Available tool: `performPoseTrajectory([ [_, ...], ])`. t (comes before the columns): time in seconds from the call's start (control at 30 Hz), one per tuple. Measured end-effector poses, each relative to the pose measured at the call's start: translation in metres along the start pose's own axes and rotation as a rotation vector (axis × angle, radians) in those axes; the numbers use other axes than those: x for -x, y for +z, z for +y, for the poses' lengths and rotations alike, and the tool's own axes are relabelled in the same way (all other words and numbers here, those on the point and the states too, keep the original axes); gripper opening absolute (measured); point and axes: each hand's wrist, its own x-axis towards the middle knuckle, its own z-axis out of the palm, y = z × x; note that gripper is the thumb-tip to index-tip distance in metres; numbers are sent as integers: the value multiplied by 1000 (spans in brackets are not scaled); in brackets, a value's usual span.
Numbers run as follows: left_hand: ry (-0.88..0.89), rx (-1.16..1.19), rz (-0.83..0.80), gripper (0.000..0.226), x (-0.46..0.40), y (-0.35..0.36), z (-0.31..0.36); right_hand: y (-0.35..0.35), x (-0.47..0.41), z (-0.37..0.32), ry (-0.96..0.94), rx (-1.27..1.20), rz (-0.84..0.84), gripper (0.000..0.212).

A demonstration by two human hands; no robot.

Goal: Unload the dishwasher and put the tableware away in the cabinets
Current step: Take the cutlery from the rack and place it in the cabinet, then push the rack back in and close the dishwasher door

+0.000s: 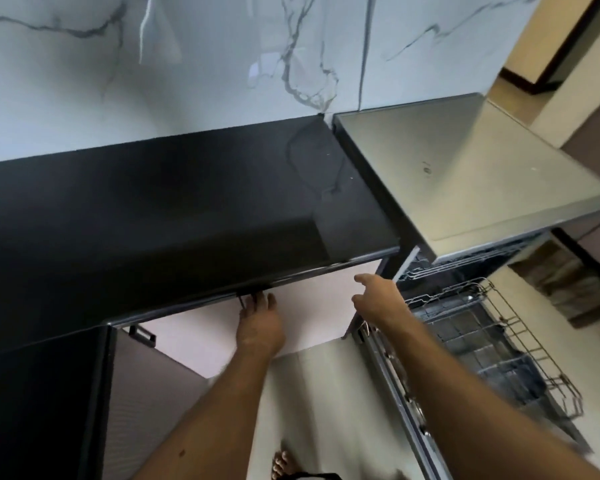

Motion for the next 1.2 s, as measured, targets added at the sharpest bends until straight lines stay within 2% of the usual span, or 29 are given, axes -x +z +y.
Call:
performPoseTrajectory([
  [0.1, 118, -44, 127, 65, 8, -15, 30, -23, 13, 15, -36, 76, 32, 56],
  [0.27, 285, 64, 153, 48, 25, -15, 80, -60, 41, 51, -69, 120, 64, 43],
  [0.4, 261, 209, 201, 49, 38, 6, 114, -85, 60, 97, -126, 154, 78, 44],
  [0.6, 251, 230, 299, 59, 88, 22, 179, -112, 81, 175, -167, 181, 68, 46],
  [0.77, 284, 190, 351, 67, 126, 44, 245, -131, 103, 257, -149, 120, 57, 60],
  [0.97, 402, 75, 294, 68, 160, 79, 308, -137, 129, 344, -45, 83, -30, 77],
  [1.07, 492, -37, 273, 67, 159, 90, 333, -137, 131, 373, 6, 84, -36, 75],
  [1.2, 503, 0, 231, 68, 140, 92, 367, -135, 122, 402, 33, 48, -61, 73],
])
